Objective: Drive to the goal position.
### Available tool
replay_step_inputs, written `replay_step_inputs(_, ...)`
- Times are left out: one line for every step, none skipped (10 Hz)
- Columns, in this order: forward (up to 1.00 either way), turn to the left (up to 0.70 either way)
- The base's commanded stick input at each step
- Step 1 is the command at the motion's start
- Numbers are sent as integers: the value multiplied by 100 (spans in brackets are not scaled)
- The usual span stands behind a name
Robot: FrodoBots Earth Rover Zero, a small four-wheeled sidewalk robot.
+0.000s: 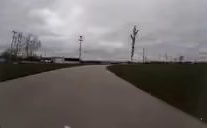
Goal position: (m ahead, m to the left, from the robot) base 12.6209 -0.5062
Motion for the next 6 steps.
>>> replay_step_inputs(100, 0)
replay_step_inputs(100, 0)
replay_step_inputs(100, 0)
replay_step_inputs(100, 0)
replay_step_inputs(100, 0)
replay_step_inputs(100, 0)
